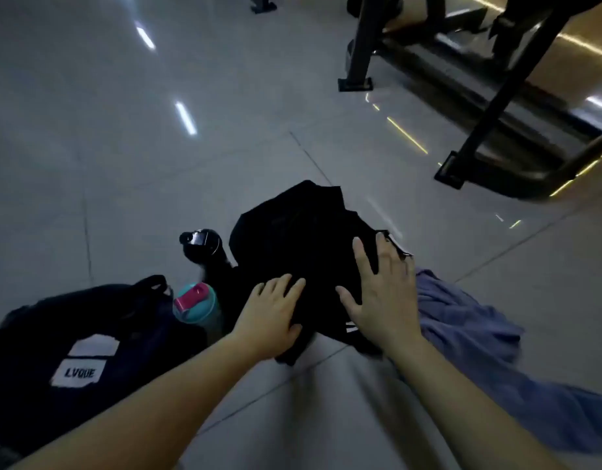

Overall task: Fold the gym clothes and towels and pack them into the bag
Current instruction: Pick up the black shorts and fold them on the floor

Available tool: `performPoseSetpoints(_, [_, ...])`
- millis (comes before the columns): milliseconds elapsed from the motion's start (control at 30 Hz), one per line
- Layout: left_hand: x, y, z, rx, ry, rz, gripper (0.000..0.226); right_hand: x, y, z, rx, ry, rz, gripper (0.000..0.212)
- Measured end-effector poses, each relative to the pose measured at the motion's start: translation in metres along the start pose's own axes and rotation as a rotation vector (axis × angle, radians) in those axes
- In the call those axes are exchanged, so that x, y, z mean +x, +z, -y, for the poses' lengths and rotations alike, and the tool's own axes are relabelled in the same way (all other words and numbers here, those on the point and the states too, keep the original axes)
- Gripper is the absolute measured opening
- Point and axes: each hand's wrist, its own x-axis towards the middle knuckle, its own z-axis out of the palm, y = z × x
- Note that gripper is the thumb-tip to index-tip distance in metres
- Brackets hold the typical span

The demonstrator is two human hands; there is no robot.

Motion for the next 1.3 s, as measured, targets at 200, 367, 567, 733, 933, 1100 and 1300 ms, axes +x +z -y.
performPoseSetpoints(200, [0.011, 0.12, 0.023, -0.052, -0.32, 0.191, 0.107, -0.021, 0.124, 0.016, -0.06, -0.202, 0.209, 0.083])
performPoseSetpoints(367, [0.01, 0.176, 0.039, -0.04, -0.309, 0.216, 0.087, -0.027, 0.187, 0.029, -0.109, -0.292, 0.565, 0.081])
performPoseSetpoints(567, [0.021, 0.16, 0.036, -0.092, -0.254, -0.048, 0.016, -0.041, 0.207, 0.019, -0.076, -0.216, 0.577, 0.065])
performPoseSetpoints(733, [0.028, 0.09, 0.05, -0.437, -0.204, -0.306, 0.018, -0.043, 0.193, 0.012, 0.138, -0.063, 0.518, 0.046])
performPoseSetpoints(933, [0.055, -0.032, 0.027, -0.606, -0.028, -0.292, 0.019, -0.007, 0.126, 0.035, 0.752, 0.236, 0.14, 0.099])
performPoseSetpoints(1100, [0.047, -0.13, -0.006, -0.804, 0.016, -0.298, 0.022, 0.035, 0.03, 0.043, 0.975, 0.191, -0.002, 0.024])
performPoseSetpoints(1300, [0.009, -0.214, -0.016, -1.26, -0.096, -0.476, 0.023, 0.046, -0.124, 0.031, 0.893, 0.211, -0.044, 0.019])
